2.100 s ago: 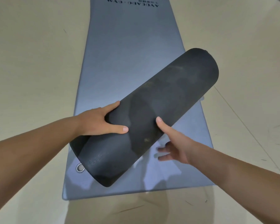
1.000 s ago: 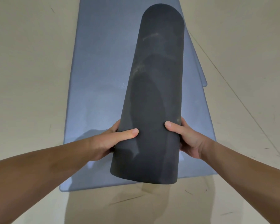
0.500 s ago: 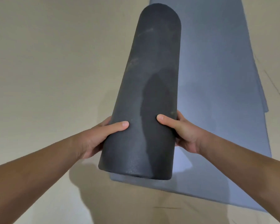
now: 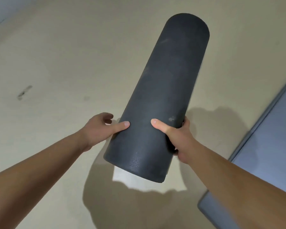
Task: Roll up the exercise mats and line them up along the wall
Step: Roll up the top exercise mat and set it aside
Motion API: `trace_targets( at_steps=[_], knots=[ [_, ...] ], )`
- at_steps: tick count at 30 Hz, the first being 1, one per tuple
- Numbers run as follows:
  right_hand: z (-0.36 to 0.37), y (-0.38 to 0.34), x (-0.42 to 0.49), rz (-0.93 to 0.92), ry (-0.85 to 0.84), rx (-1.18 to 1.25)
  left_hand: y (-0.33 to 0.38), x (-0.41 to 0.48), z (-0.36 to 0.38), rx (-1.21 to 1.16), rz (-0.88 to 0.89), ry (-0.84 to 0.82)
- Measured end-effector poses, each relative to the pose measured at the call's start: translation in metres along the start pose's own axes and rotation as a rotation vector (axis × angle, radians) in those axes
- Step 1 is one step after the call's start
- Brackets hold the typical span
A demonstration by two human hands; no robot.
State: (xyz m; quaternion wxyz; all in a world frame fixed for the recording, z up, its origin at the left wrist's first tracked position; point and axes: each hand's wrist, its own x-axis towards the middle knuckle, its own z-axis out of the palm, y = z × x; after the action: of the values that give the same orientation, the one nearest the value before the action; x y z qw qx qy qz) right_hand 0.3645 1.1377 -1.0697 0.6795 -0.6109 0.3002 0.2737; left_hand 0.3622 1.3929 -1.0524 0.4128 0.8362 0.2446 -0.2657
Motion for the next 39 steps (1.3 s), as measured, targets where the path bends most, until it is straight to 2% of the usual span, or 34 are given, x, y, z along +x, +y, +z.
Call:
trace_targets(
  at_steps=[2,4,6,9,12,16,19,22,30,35,37,39],
  knots=[
    [0.011,-0.005,0.006,-0.018,0.004,-0.021,0.008,-0.012,0.002,0.145,0.192,0.188],
    [0.015,-0.006,0.008,-0.021,0.001,-0.033,0.020,-0.031,0.019,0.311,0.322,0.161],
    [0.014,-0.006,0.007,-0.036,-0.043,-0.052,0.027,-0.047,0.045,0.435,0.338,0.138],
    [0.008,-0.003,0.009,-0.048,-0.077,-0.080,0.029,-0.054,0.080,0.585,0.286,0.208],
    [-0.003,-0.001,0.007,-0.019,-0.117,-0.102,0.025,-0.050,0.094,0.623,0.255,0.256],
    [-0.016,0.010,0.002,0.054,-0.244,-0.111,0.018,-0.045,0.077,0.524,0.288,0.240],
    [-0.004,0.026,-0.003,0.071,-0.299,-0.128,-0.004,-0.032,0.047,0.277,0.264,0.129],
    [0.017,0.040,-0.003,0.033,-0.249,-0.028,-0.033,-0.024,0.027,0.018,0.256,0.052],
    [0.084,0.052,0.011,-0.011,-0.304,0.146,-0.038,-0.006,-0.033,0.244,0.244,0.125],
    [0.110,0.027,0.022,0.024,-0.210,0.037,-0.040,0.012,-0.054,0.165,0.231,0.142],
    [0.114,0.012,0.027,0.037,-0.230,0.002,-0.040,0.016,-0.057,0.071,0.211,0.130],
    [0.111,-0.001,0.034,0.034,-0.245,-0.061,-0.031,0.014,-0.053,0.100,0.202,0.180]
  ],
)
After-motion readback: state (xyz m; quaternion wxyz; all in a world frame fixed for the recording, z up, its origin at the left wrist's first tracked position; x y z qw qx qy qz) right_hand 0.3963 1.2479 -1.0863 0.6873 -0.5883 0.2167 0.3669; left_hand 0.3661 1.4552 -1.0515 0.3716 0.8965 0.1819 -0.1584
